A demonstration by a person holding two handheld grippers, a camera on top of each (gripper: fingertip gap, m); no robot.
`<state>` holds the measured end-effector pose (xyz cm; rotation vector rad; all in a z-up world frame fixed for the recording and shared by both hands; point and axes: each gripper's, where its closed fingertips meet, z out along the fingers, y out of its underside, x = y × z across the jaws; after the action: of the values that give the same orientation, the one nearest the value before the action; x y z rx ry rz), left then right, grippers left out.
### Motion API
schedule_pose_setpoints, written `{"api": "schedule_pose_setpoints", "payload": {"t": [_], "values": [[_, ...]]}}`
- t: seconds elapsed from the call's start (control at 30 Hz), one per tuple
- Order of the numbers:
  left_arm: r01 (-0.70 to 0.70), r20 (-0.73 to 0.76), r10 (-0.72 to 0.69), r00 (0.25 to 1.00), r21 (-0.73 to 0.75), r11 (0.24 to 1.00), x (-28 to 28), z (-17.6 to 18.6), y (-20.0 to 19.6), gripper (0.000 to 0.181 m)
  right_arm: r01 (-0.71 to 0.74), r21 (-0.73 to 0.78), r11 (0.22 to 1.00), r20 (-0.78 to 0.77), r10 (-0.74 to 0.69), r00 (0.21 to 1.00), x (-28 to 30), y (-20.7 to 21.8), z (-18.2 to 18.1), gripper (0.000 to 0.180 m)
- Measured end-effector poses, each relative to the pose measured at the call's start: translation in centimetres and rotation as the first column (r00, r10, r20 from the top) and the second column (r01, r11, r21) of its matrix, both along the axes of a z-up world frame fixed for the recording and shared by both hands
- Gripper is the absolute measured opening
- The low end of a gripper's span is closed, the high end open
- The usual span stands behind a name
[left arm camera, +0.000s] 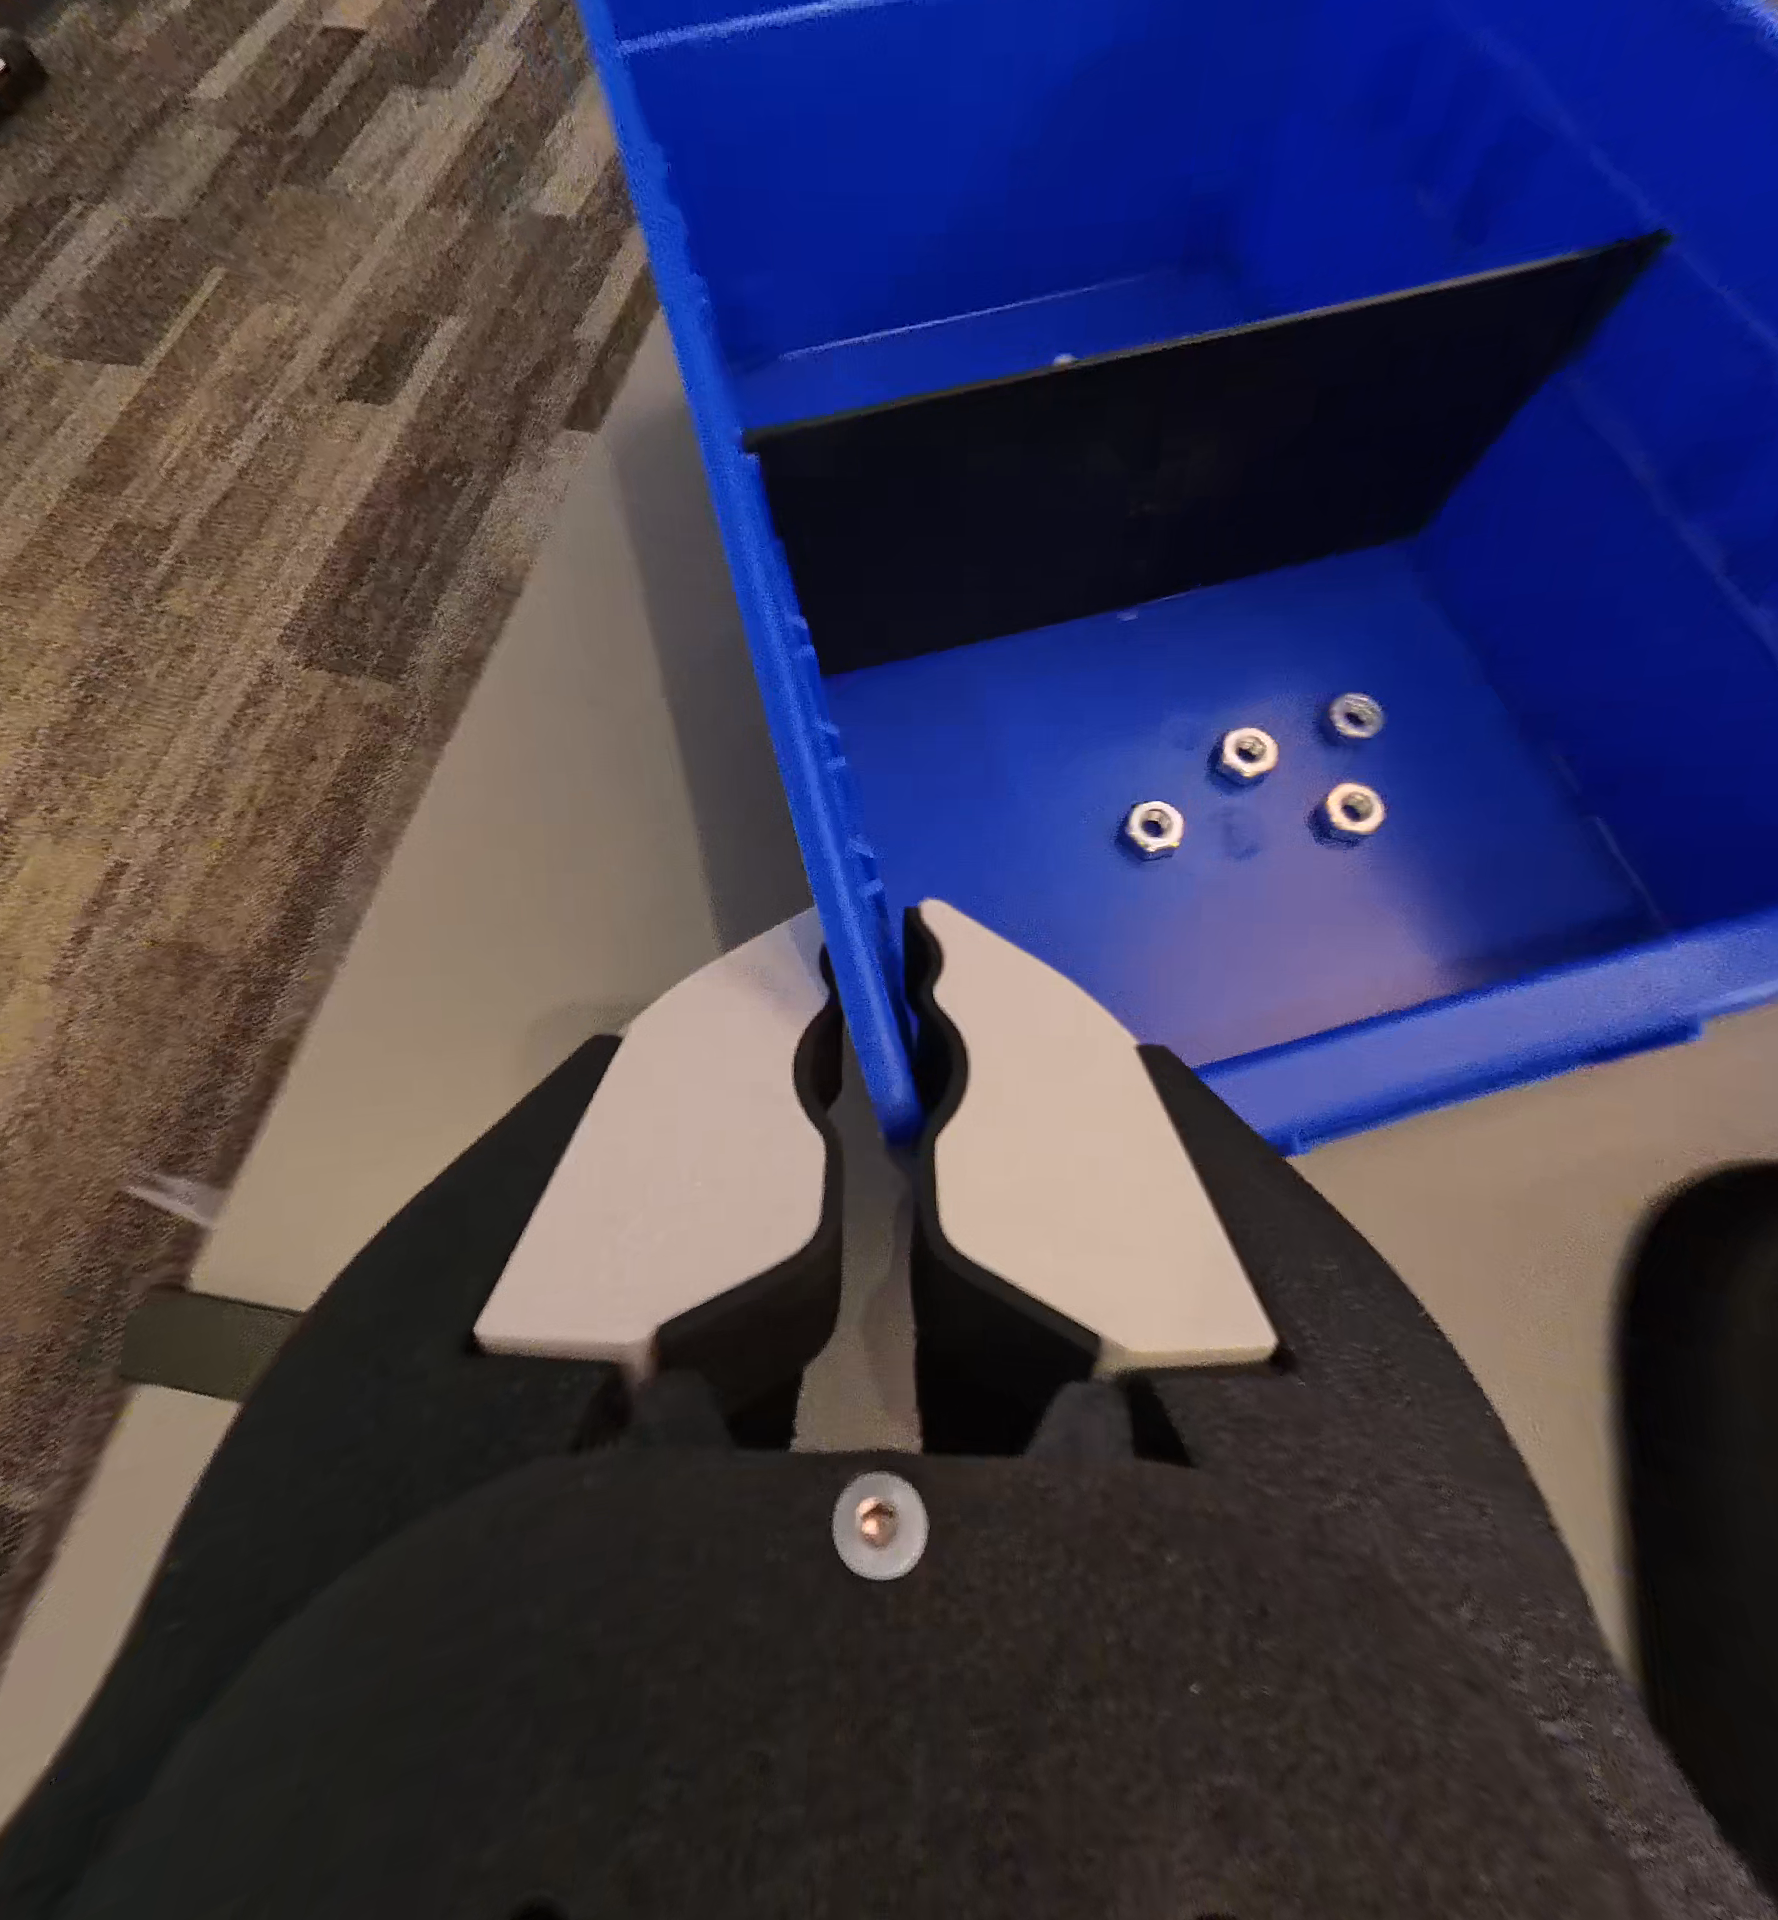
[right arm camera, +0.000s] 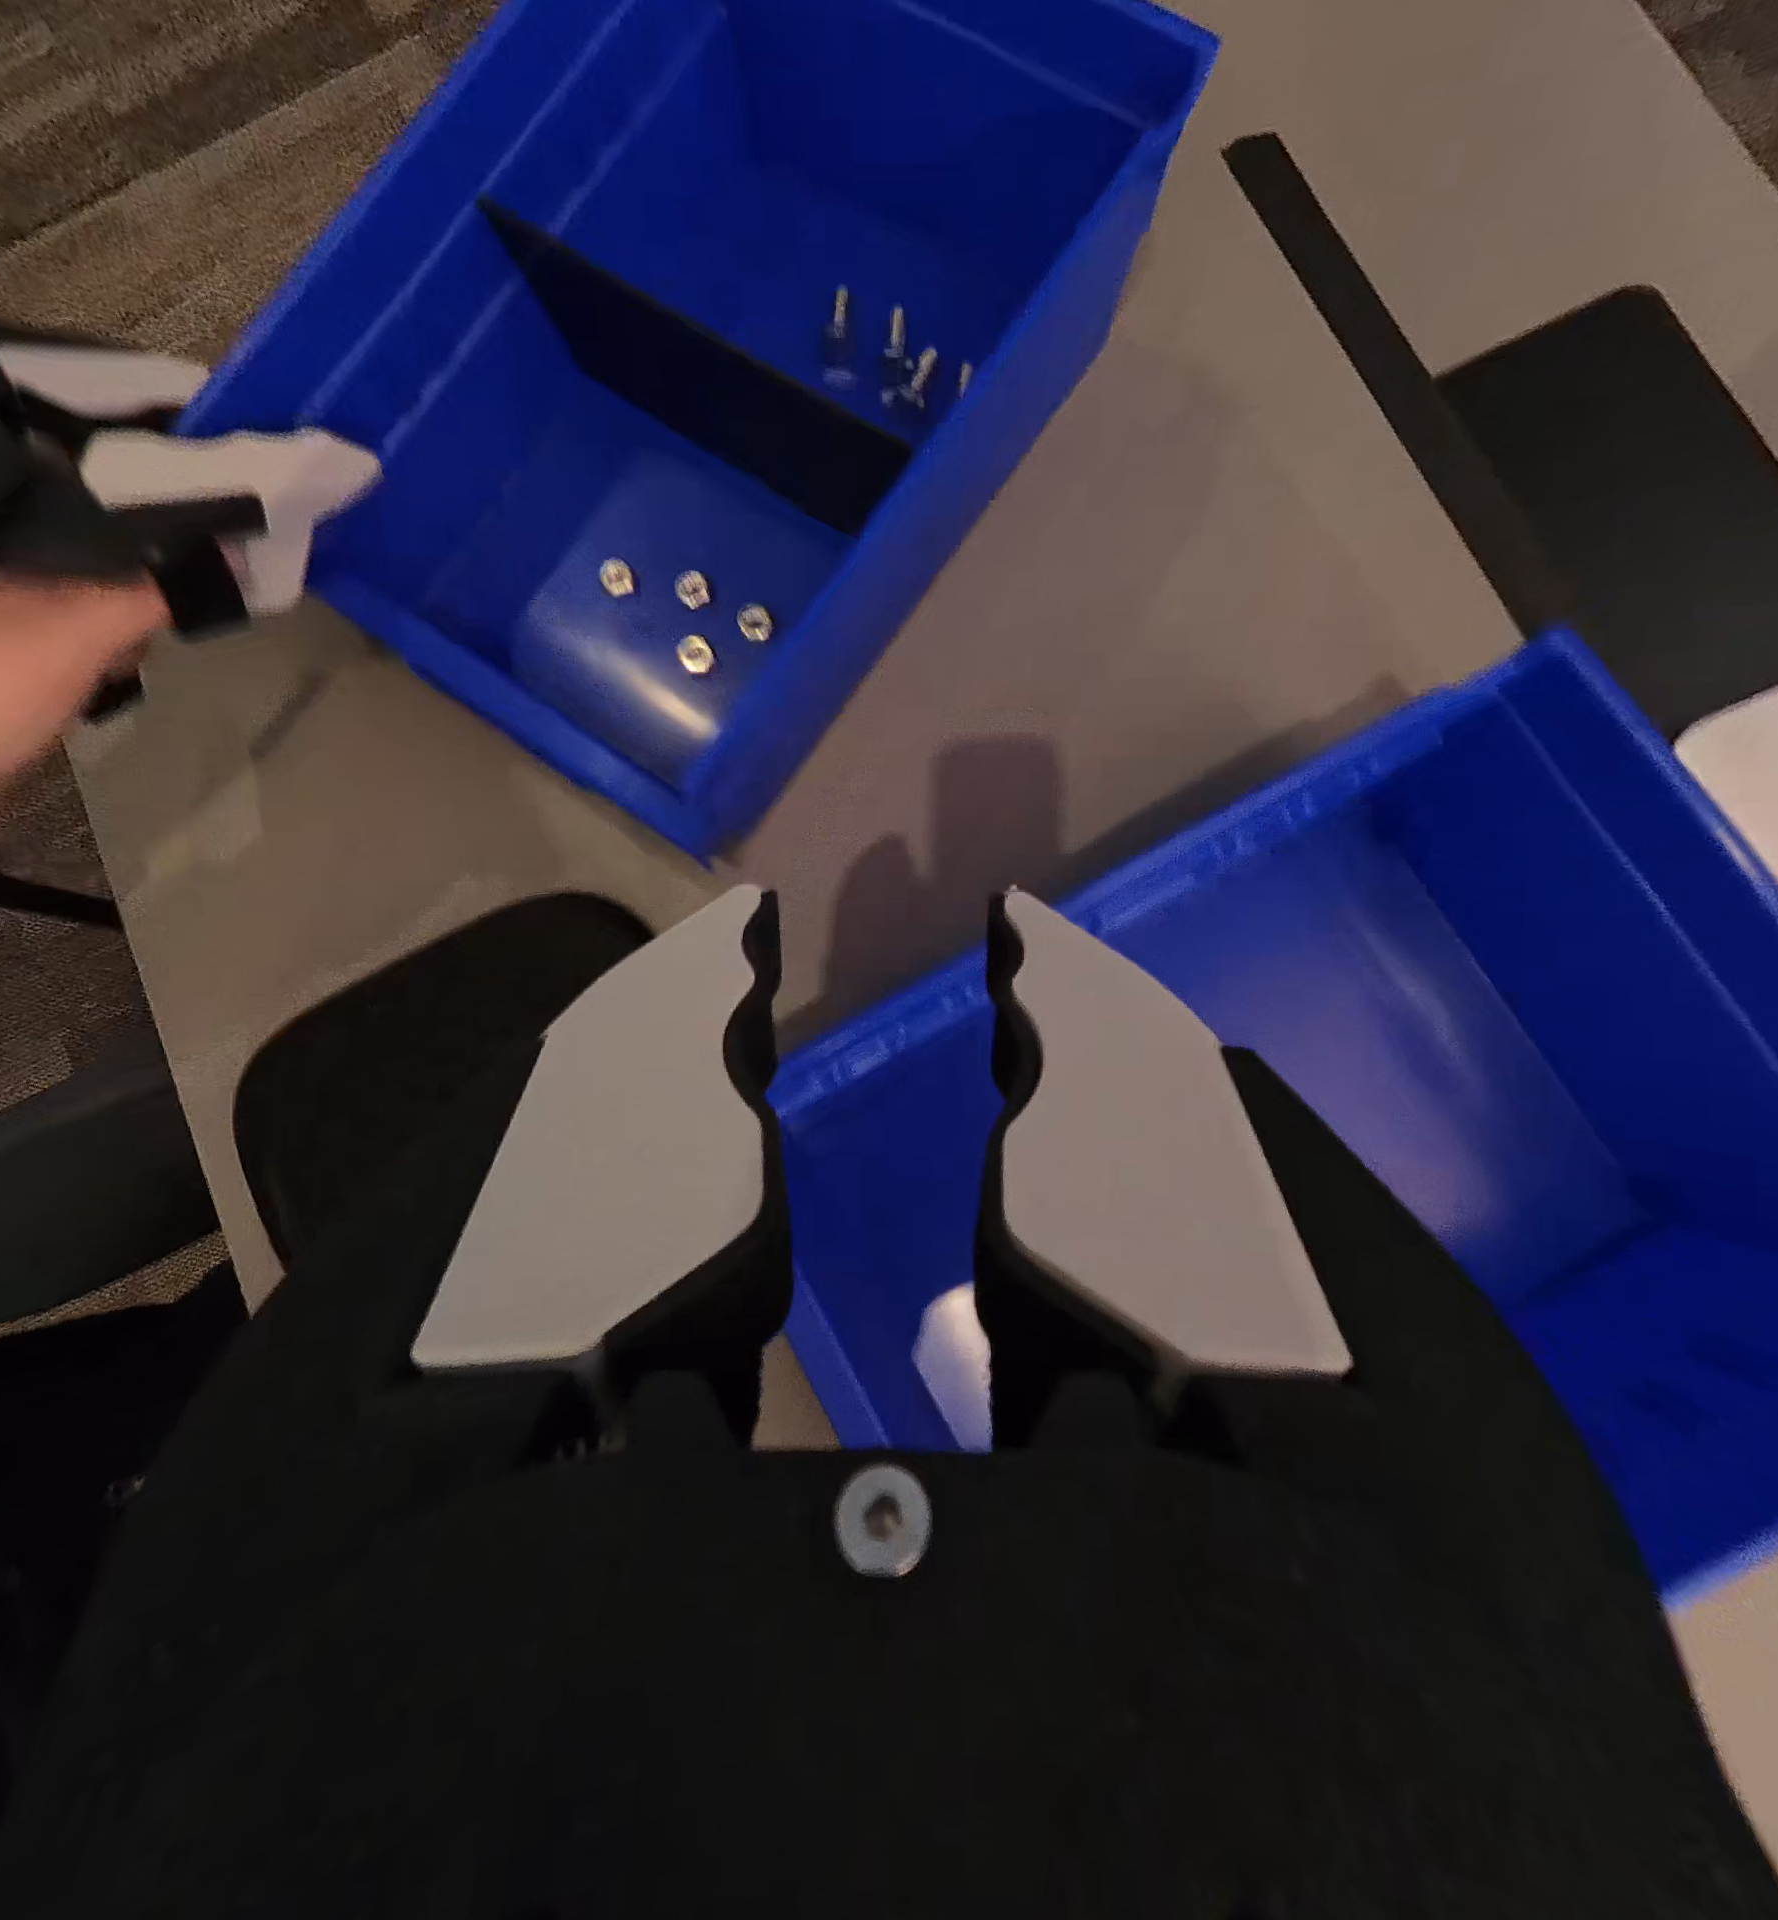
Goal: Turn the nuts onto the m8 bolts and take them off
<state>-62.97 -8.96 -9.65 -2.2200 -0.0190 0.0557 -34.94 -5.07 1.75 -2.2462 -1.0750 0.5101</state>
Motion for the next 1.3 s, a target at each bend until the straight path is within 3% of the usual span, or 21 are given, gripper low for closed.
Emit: {"api": "schedule_pose_setpoints", "payload": {"t": [0.17, 0.3, 0.53, 1.17, 1.2, 1.3], "values": [[0.002, -0.039, -0.004, 0.999, -0.033, 0.999, -5.1, 0.0, 1.6, 0.009, 0.083, 0.028, 0.996, 0.006, -0.083, 0.996, 7.0, -2.1, -0.8, 0.042], [0.122, -0.023, -0.124, 0.992, -0.062, 0.991, -6.9, 0.0, 3.2, 0.007, 0.201, 0.058, 0.978, -0.007, -0.201, 0.980, 13.3, -2.9, -0.8, 0.042], [0.203, 0.034, -0.201, 0.979, -0.108, 0.973, -8.9, 0.0, 5.7, 0.006, 0.341, -0.029, 0.940, -0.056, -0.342, 0.938, 20.7, -4.4, -2.7, 0.044], [0.233, 0.096, -0.225, 0.970, -0.082, 0.969, -10.1, 0.0, 5.9, 0.005, 0.383, -0.085, 0.920, -0.062, -0.389, 0.919, 23.4, -6.6, -4.3, 0.043], [0.227, 0.094, -0.219, 0.971, -0.078, 0.971, -10.2, 0.0, 5.9, 0.008, 0.389, -0.094, 0.917, -0.056, -0.395, 0.917, 23.3, -6.6, -4.5, 0.043], [0.218, 0.049, -0.217, 0.975, -0.019, 0.976, -10.4, 1.0, 6.0, 0.040, 0.430, -0.116, 0.896, -0.024, -0.435, 0.900, 22.8, -6.6, -5.1, 0.048]]}}
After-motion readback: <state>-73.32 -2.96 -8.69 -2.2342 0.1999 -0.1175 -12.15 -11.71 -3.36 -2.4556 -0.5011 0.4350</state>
